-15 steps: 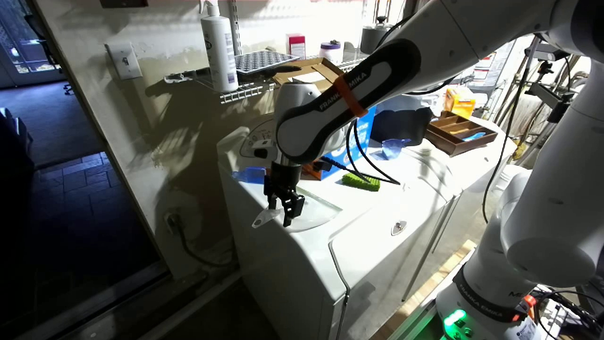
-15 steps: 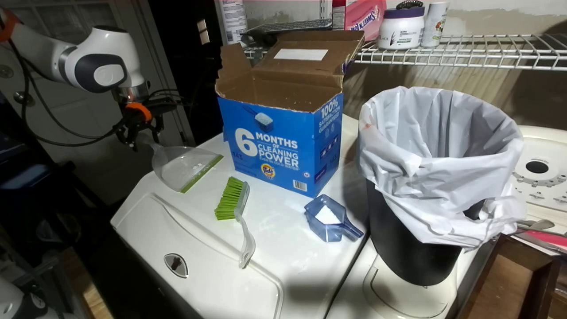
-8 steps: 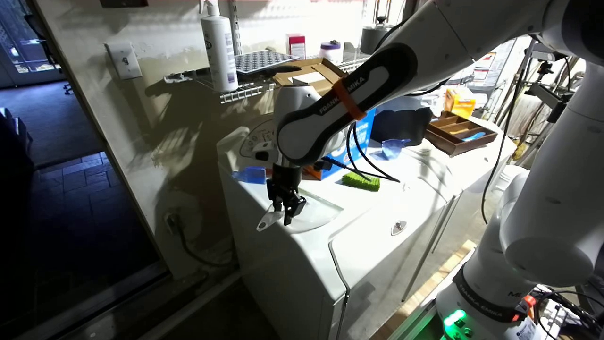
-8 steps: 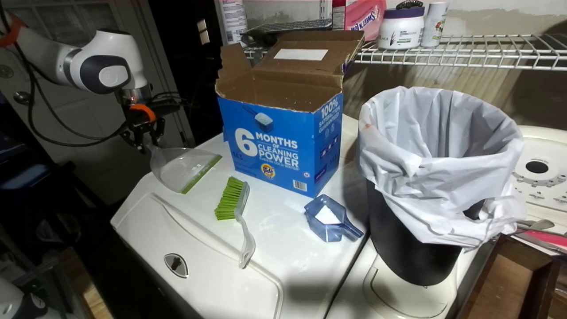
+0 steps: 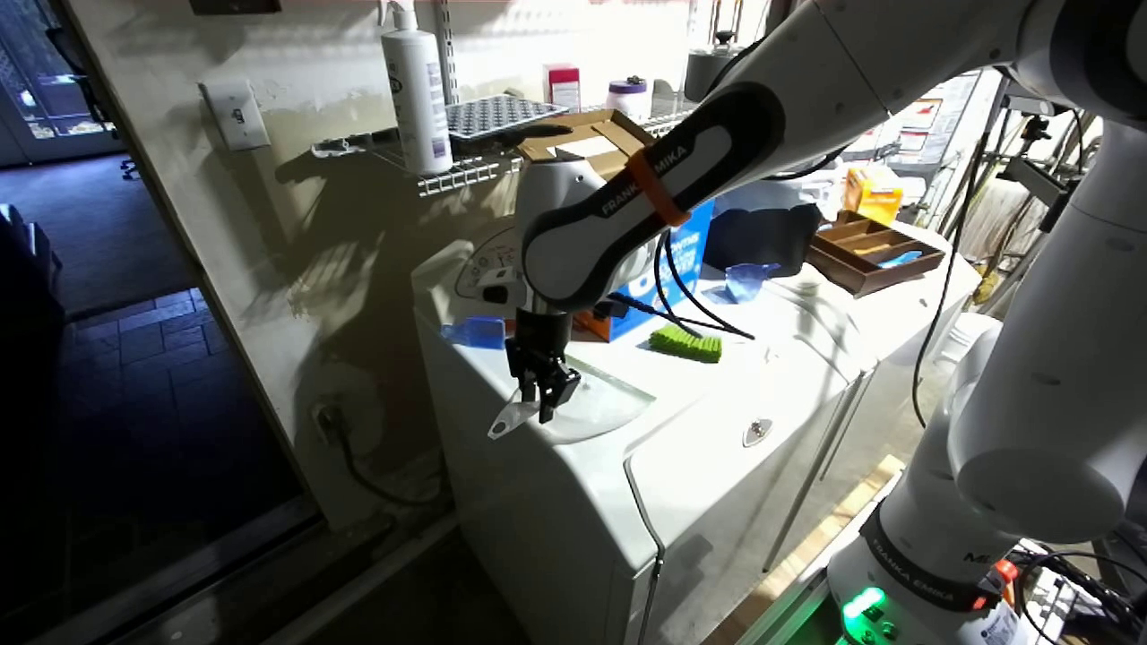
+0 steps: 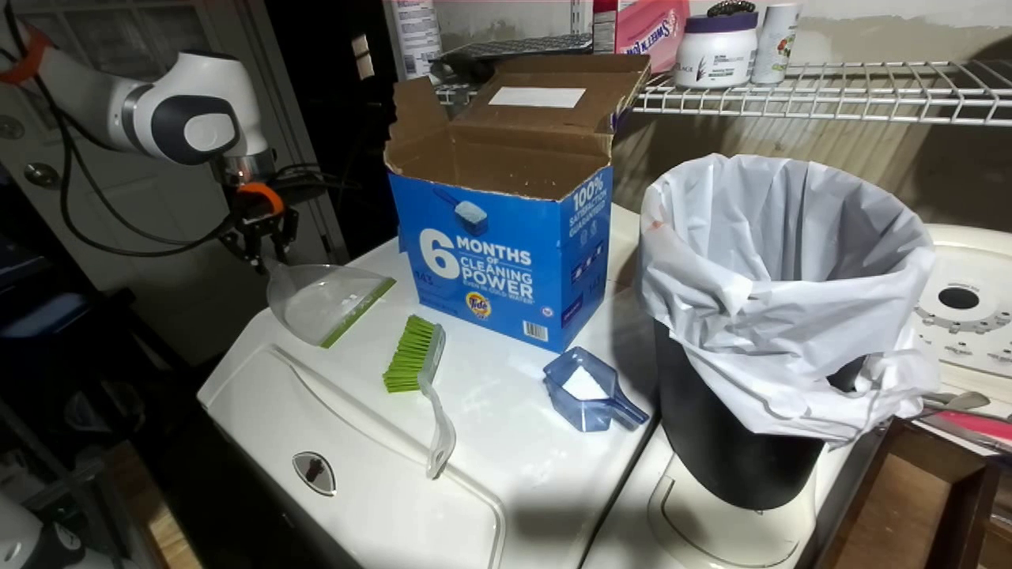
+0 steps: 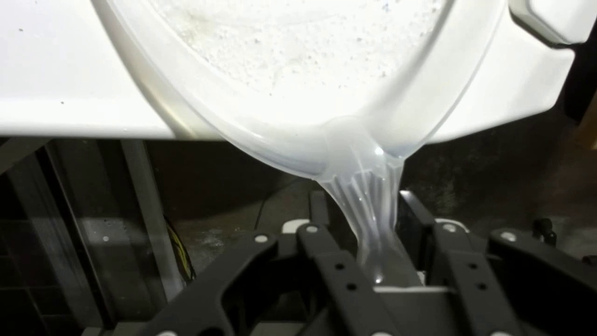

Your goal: Pour the washing powder on the pan into the box

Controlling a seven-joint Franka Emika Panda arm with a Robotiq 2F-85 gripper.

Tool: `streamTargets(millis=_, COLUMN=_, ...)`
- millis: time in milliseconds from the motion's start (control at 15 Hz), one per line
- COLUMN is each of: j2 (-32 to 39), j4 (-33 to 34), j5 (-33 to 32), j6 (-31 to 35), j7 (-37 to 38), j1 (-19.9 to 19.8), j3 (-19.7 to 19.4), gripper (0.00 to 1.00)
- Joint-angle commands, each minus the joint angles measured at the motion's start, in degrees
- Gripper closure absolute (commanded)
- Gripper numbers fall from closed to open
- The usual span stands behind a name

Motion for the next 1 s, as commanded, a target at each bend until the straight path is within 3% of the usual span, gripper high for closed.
streamTargets(millis=0, j2=1.7, j4=2.3, j5=-2.2, j6=-2.2, j7=0.2, j1=-1.2, j3=0.9, gripper=0.88)
streamTargets(millis=67, j2=1.9, j4=2.5, j5=-2.5, j6=-2.4, j7=0.2, j1=-1.3, j3=0.9, gripper=0.95)
streamTargets(millis=467, j2=1.4, j4=3.6, j5=-4.0, j6=-4.9, j7=-0.2, j1=-1.5, j3=1.0, gripper=0.93)
streamTargets(millis=933, j2=-2.8, j4=6.3, j5=-9.3, j6=-13.3, j7=3.9, j1=-2.2, j3=0.7, gripper=0.93)
